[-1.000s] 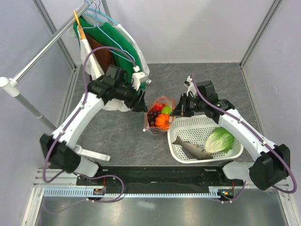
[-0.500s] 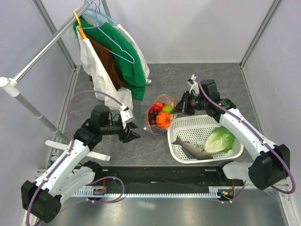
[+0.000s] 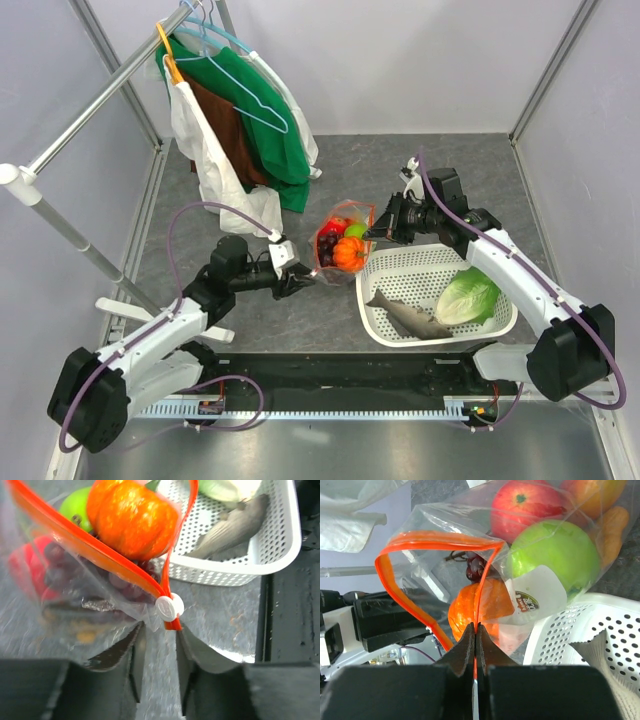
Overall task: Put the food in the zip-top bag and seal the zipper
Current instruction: Adjust the zipper food storage bag at the center of the board.
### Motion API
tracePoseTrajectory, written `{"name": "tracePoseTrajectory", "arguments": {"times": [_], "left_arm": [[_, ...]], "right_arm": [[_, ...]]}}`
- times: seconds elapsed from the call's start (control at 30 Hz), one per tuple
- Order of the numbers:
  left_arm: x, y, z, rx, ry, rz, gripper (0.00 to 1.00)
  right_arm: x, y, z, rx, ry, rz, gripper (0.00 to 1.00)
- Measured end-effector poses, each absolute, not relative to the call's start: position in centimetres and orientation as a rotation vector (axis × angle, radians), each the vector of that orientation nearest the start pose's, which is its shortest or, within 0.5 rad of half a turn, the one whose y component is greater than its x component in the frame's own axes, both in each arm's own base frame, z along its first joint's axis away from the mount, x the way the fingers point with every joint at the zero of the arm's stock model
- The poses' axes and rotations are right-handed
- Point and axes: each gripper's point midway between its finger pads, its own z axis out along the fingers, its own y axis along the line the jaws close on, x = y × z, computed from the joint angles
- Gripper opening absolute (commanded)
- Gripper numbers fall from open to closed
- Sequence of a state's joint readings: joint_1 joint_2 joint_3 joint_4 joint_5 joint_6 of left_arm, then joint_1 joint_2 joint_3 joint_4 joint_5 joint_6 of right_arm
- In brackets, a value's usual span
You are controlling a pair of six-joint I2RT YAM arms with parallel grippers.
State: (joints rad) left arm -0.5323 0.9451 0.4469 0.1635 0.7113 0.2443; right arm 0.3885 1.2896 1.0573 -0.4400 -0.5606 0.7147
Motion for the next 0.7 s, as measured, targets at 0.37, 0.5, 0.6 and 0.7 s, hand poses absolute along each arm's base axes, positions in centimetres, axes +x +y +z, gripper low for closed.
{"name": "tracePoseTrajectory", "arguments": {"times": [0.37, 0.5, 0.6, 0.7], "left_arm": [[20.1, -24.9, 18.5, 1.115, 1.471, -0.865, 0.02], [19.3, -24.3, 23.2, 1.098, 1.377, -0.842, 0.02], [18.8, -24.2, 25.1, 1.099, 1.347, -0.843, 0.02], [18.8, -24.2, 24.3, 1.105, 1.383, -0.852, 0.02]], "right_arm": [[27.7, 23.2, 21.3, 0.048, 2.4, 1.157, 0.0], [28.4, 22.5, 21.5, 0.034, 2.39, 1.083, 0.0], [29.1, 22.0, 22.2, 0.014, 2.363, 1.031, 0.0], [29.6, 21.9, 23.1, -0.026, 2.329, 1.001, 0.0]]}}
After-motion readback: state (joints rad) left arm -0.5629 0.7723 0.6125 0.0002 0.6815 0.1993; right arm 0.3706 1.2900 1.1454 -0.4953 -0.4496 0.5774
